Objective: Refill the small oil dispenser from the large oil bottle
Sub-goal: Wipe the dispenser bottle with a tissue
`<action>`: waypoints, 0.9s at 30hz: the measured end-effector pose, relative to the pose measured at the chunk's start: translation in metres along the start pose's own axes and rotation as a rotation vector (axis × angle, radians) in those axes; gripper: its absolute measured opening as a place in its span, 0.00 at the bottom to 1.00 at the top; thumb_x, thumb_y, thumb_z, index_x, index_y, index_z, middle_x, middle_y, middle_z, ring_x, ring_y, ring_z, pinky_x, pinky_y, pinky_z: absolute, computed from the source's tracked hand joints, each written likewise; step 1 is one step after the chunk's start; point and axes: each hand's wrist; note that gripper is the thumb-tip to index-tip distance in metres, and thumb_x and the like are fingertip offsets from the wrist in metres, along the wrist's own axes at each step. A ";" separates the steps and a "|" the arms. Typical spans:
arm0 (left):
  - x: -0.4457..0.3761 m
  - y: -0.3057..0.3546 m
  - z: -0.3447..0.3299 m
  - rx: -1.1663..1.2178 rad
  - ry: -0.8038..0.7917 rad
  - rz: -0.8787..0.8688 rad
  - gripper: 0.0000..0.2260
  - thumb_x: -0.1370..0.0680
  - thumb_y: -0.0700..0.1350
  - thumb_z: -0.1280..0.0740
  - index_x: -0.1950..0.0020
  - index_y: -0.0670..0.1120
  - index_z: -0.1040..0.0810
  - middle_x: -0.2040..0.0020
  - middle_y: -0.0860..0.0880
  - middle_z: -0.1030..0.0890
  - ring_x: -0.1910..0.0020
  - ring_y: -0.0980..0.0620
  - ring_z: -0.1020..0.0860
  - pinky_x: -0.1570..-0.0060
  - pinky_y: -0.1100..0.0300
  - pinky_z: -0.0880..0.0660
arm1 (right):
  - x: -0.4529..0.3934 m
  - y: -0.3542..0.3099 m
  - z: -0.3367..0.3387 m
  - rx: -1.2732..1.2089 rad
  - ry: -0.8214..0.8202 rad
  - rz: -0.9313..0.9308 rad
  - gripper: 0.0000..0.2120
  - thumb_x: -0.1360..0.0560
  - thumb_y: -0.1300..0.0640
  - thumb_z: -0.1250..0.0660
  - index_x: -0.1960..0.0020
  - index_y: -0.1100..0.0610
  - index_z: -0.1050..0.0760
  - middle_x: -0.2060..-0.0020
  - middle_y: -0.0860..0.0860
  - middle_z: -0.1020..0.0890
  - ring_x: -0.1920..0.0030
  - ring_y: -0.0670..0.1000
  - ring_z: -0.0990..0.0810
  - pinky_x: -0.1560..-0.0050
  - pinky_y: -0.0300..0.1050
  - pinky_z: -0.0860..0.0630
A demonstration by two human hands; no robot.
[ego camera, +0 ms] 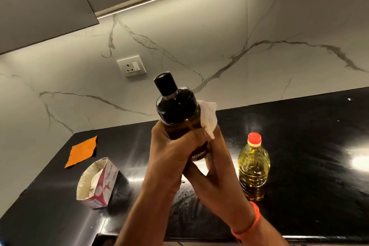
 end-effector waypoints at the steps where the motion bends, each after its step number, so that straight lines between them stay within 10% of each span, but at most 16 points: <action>1: -0.001 0.000 0.000 0.017 0.004 -0.003 0.12 0.38 0.48 0.25 0.57 0.57 0.14 0.62 0.51 0.15 0.61 0.52 0.15 0.59 0.60 0.19 | 0.001 -0.001 0.002 -0.008 -0.012 0.016 0.37 0.27 0.70 0.30 0.22 0.58 0.40 0.32 0.57 0.25 0.31 0.58 0.25 0.35 0.56 0.24; 6: -0.005 -0.003 0.008 0.062 0.028 0.015 0.15 0.38 0.48 0.26 0.52 0.58 0.14 0.53 0.49 0.14 0.54 0.50 0.15 0.55 0.59 0.19 | 0.015 0.002 0.017 -0.049 0.059 0.049 0.23 0.21 0.58 0.36 0.27 0.56 0.32 0.29 0.57 0.26 0.27 0.57 0.28 0.30 0.59 0.27; 12: -0.005 -0.008 0.012 0.163 -0.075 0.066 0.18 0.38 0.44 0.26 0.49 0.54 0.14 0.51 0.48 0.14 0.54 0.49 0.16 0.56 0.57 0.19 | -0.015 -0.011 0.038 -0.148 0.176 -0.131 0.13 0.20 0.54 0.35 0.38 0.56 0.24 0.49 0.53 0.15 0.46 0.51 0.15 0.48 0.40 0.20; 27: 0.004 -0.014 0.004 0.239 -0.114 0.104 0.22 0.39 0.43 0.25 0.45 0.54 0.15 0.51 0.46 0.15 0.50 0.46 0.16 0.48 0.50 0.18 | -0.039 -0.003 0.033 -0.105 0.196 -0.152 0.10 0.23 0.71 0.32 0.44 0.65 0.17 0.51 0.55 0.13 0.46 0.54 0.14 0.43 0.49 0.18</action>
Point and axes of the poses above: each hand's wrist, its own x-axis away from the middle knuckle, its own z-axis out of the back of the hand, y = z × x
